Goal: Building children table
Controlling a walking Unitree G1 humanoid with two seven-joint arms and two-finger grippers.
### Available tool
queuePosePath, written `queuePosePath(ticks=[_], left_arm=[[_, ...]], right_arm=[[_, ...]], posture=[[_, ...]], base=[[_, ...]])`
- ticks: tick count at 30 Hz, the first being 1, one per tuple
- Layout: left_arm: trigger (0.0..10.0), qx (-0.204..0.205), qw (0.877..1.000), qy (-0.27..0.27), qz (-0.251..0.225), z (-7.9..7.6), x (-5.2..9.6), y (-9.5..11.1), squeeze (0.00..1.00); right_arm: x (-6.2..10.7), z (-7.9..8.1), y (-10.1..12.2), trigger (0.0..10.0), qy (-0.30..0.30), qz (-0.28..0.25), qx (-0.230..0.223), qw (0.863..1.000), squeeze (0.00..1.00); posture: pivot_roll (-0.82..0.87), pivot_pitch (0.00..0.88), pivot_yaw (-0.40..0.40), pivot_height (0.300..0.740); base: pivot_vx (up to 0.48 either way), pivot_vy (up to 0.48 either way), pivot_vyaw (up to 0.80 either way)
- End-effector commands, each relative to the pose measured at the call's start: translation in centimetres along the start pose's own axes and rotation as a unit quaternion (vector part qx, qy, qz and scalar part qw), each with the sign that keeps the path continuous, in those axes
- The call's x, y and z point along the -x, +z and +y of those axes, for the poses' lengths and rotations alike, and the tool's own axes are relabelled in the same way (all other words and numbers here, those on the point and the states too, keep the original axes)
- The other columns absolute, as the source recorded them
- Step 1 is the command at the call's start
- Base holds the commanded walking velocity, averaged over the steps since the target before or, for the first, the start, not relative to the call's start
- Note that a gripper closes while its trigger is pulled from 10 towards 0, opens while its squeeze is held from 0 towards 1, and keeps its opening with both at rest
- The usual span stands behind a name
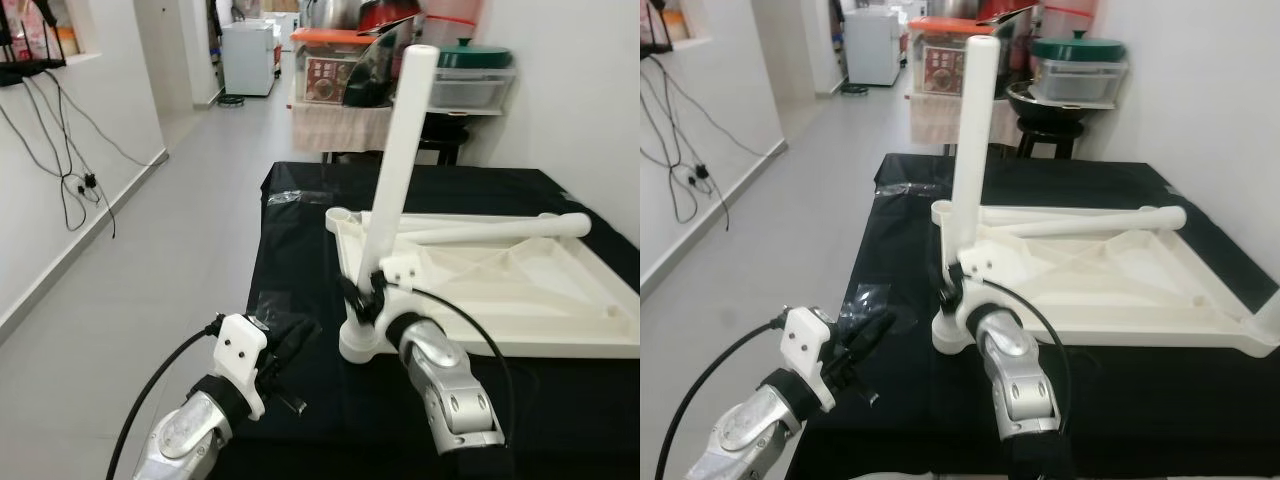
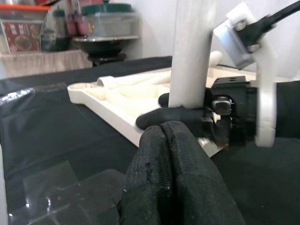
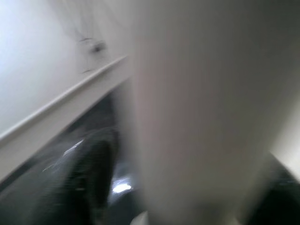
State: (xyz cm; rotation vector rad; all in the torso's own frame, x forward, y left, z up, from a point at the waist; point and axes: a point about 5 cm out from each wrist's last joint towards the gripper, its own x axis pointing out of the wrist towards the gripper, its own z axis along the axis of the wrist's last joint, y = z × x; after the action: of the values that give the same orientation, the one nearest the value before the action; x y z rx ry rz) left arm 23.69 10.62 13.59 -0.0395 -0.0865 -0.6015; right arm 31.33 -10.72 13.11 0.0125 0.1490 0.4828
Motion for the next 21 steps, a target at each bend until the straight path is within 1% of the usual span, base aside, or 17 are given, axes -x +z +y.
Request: queuePosePath(ticks=[1, 2, 3, 4, 5, 6, 7, 9, 10, 12, 13, 15, 16, 18, 19, 20, 21], left_arm=[[10.0, -0.001, 1.0, 0.0, 0.001, 0.0, -0.1, -0.1, 0.0], [10.0, 0.0, 1.0, -0.001, 0.002, 0.0, -0.1, -0.1, 0.0], [10.0, 0.001, 1.0, -0.003, 0.002, -0.1, -0.2, -0.2, 0.0], [10.0, 0.001, 1.0, -0.003, 0.002, -0.1, -0.2, -0.2, 0.0], [10.0, 0.001, 1.0, -0.004, 0.002, -0.1, -0.2, -0.2, 0.0], [10.0, 0.003, 1.0, -0.006, 0.002, -0.1, -0.2, -0.2, 0.0], [10.0, 0.004, 1.0, -0.006, 0.002, -0.2, -0.3, -0.2, 0.0], [10.0, 0.004, 1.0, -0.007, 0.002, -0.2, -0.3, -0.2, 0.0], [10.0, 0.004, 1.0, -0.007, 0.002, -0.2, -0.3, -0.2, 0.0], [10.0, 0.005, 1.0, -0.006, 0.002, -0.2, -0.4, -0.3, 0.0], [10.0, 0.005, 1.0, -0.006, 0.002, -0.2, -0.4, -0.3, 0.0], [10.0, 0.005, 1.0, -0.005, 0.002, -0.3, -0.4, -0.3, 0.0], [10.0, 0.005, 1.0, -0.005, 0.002, -0.3, -0.4, -0.3, 0.0], [10.0, 0.004, 1.0, -0.006, 0.003, -0.4, -0.4, -0.3, 0.0], [10.0, 0.004, 1.0, -0.006, 0.003, -0.4, -0.4, -0.3, 0.0], [10.0, 0.003, 1.0, -0.006, 0.003, -0.4, -0.4, -0.3, 0.0], [10.0, 0.003, 1.0, -0.006, 0.003, -0.4, -0.4, -0.3, 0.0]], right_arm=[[-0.3, 0.7, 1.7, 10.0, 0.049, -0.026, 0.002, 0.998, 1.0], [-0.4, 0.8, 2.4, 10.0, 0.098, -0.038, 0.008, 0.994, 1.0], [-0.5, 0.6, 3.3, 10.0, 0.141, -0.052, 0.027, 0.988, 1.0], [-0.5, 0.6, 3.3, 10.0, 0.141, -0.052, 0.027, 0.988, 1.0], [-0.6, 0.5, 3.9, 10.0, 0.167, -0.061, 0.039, 0.983, 1.0], [-0.6, 0.1, 4.6, 10.0, 0.206, -0.067, 0.052, 0.975, 0.28], [-0.9, -0.7, 5.2, 10.0, 0.235, -0.066, 0.066, 0.967, 0.0], [-1.0, -1.2, 5.6, 10.0, 0.252, -0.064, 0.073, 0.963, 0.0], [-1.0, -1.2, 5.6, 10.0, 0.252, -0.064, 0.073, 0.963, 0.0], [-1.6, -2.4, 7.1, 10.0, 0.289, -0.068, 0.065, 0.953, 0.0], [-1.6, -2.4, 7.1, 10.0, 0.289, -0.068, 0.065, 0.953, 0.0], [-2.1, -3.1, 8.0, 10.0, 0.328, -0.063, 0.063, 0.94, 0.0], [-2.1, -3.1, 8.0, 10.0, 0.328, -0.063, 0.063, 0.94, 0.0], [-2.4, -3.5, 8.2, 10.0, 0.354, -0.048, 0.063, 0.932, 0.0], [-2.4, -3.5, 8.2, 10.0, 0.354, -0.048, 0.063, 0.932, 0.0], [-2.4, -3.7, 8.2, 6.7, 0.364, -0.039, 0.06, 0.928, 0.0], [-2.4, -3.7, 8.2, 6.7, 0.364, -0.039, 0.06, 0.928, 0.0]], posture=[[0.02, 0.0, -0.069, 0.74], [0.02, 0.0, -0.064, 0.74], [0.02, 0.0, -0.064, 0.74], [0.02, 0.0, -0.064, 0.74], [0.02, 0.0, -0.064, 0.74], [0.02, 0.0, -0.067, 0.74], [0.02, 0.0, -0.067, 0.74], [0.03, 0.0, -0.069, 0.74], [0.03, 0.0, -0.069, 0.74], [0.04, 0.0, -0.075, 0.74], [0.04, 0.0, -0.075, 0.74], [0.04, 0.0, -0.076, 0.74], [0.04, 0.0, -0.076, 0.74], [0.05, 0.0, -0.077, 0.74], [0.05, 0.0, -0.077, 0.74], [0.05, 0.0, -0.076, 0.74], [0.05, 0.0, -0.076, 0.74]], base=[[0.0, 0.0, 0.0], [0.0, 0.0, 0.0], [0.0, 0.0, 0.0], [0.0, 0.0, 0.0], [0.0, 0.0, 0.0], [0.0, 0.0, 0.0], [0.0, 0.0, 0.0], [0.0, 0.0, 0.0], [0.0, 0.0, 0.0], [0.0, 0.0, 0.0], [0.0, 0.0, 0.0], [0.0, 0.0, 0.0], [0.0, 0.0, 0.0], [0.0, 0.0, 0.0], [0.0, 0.0, 0.0], [0.0, 0.0, 0.0], [0.0, 0.0, 0.0]])
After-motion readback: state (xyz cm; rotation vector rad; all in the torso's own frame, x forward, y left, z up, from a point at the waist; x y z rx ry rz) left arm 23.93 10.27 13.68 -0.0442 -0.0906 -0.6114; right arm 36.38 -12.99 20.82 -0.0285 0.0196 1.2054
